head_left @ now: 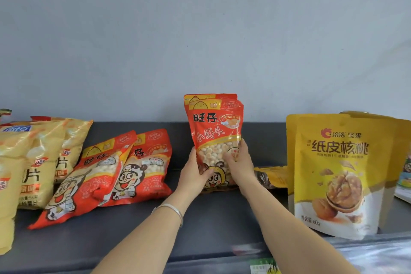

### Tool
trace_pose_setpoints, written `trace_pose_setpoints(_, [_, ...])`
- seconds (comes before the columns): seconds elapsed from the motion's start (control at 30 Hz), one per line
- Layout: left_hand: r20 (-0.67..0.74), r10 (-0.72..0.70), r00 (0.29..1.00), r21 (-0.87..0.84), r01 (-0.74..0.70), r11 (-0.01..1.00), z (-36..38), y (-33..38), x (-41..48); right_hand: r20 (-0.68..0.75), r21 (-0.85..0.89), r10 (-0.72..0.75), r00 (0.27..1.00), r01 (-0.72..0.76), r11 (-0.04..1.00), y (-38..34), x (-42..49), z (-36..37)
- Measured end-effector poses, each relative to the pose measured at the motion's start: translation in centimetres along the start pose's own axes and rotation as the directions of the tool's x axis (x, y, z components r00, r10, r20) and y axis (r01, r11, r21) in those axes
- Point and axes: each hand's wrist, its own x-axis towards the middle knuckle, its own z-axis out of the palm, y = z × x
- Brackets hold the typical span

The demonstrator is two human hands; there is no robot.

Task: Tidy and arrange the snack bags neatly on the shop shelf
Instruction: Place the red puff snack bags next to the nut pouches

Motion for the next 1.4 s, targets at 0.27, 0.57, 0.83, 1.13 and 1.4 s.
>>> trace_pose_setpoints(0.27, [-0.196, -0.02, 0.98, 0.073, 0.035, 0.997, -1.5, 2.3, -0.7, -0.166, -0.563, -0.305, 0.938, 0.164, 0.81, -2.1, -2.3, -0.5])
trace_pose_setpoints(0.57, [-0.317, 0.169, 0.933, 0.402, -0.029, 0.915, -10.9, 2.9, -3.9, 0.304, -0.434, -0.544, 0.782, 0.622, 0.651, -6.5, -6.4, 5.5])
trace_pose_setpoints(0.83, [-0.423, 0.077, 0.903, 0.539, 0.183, 0.822, -19.5, -1.2, -7.7, 0.518, -0.266, -0.399, 0.756, 0.586, 0.765, -10.2, -10.1, 13.3])
trace_pose_setpoints(1.13, [-0.276, -0.368, 0.888, 0.211, 0.429, 0.878, -23.1, -4.3, -8.8, 0.422, -0.553, -0.002, 0.907, 0.259, 0.792, -12.2, -9.7, 18.6])
trace_pose_setpoints(1.4, [-0.22, -0.318, 0.922, -0.108, 0.301, 0.948, -23.4, -4.4, -9.5, 0.442, -0.325, 0.148, 0.884, 0.004, 0.946, -14.3, -11.8, 22.1])
